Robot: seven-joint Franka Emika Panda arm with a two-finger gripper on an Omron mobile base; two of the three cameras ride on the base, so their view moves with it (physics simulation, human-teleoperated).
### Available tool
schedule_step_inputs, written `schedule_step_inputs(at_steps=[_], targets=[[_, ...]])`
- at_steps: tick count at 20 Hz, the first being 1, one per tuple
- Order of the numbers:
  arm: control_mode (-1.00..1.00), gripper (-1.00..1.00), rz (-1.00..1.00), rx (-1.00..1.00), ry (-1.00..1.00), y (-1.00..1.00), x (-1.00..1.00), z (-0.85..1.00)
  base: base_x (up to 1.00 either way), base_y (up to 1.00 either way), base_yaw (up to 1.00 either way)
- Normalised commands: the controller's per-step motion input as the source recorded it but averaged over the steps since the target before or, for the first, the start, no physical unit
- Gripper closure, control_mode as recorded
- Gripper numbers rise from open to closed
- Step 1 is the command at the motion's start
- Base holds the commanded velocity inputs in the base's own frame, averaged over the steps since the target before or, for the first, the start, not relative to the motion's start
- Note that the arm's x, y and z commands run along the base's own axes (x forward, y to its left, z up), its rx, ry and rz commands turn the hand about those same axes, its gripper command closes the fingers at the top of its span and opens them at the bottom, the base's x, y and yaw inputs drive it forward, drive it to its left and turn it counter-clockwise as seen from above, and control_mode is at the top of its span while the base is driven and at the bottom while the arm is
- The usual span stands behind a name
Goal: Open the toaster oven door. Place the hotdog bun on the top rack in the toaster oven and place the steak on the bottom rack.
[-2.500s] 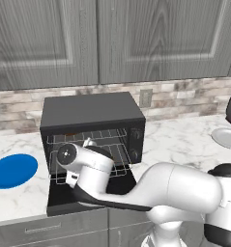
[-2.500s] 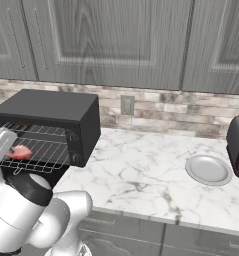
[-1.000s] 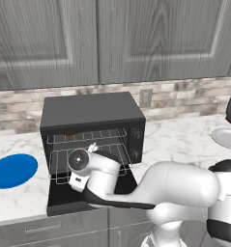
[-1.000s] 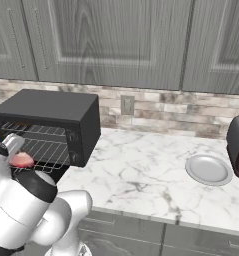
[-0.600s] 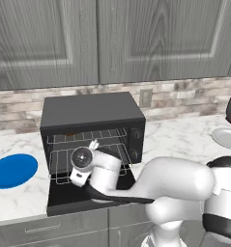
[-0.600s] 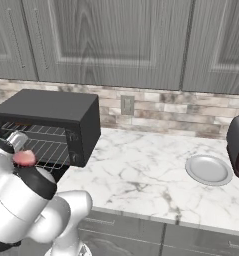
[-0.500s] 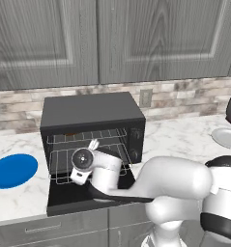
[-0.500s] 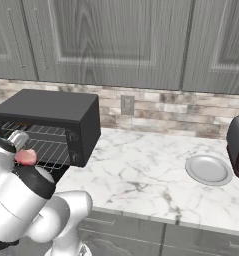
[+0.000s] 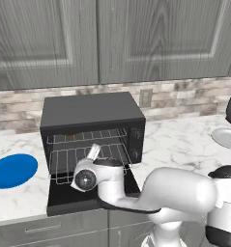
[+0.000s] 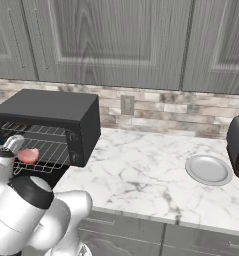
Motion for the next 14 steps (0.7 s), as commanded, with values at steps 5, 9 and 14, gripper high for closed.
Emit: schedule_step_inputs(at_steps=[5, 9, 14], targets=[[-1.00, -1.00, -0.12, 0.02, 0.14, 0.35, -0.89, 0.98, 0.00, 0.00, 0.00], [-1.00, -1.00, -0.19, 0.02, 0.27, 0.12, -0.82, 0.93, 0.00, 0.00, 0.00], [-1.00, -1.00, -0.23, 0.00, 0.17, 0.00, -0.49, -0.20, 0.00, 0.00, 0.00]])
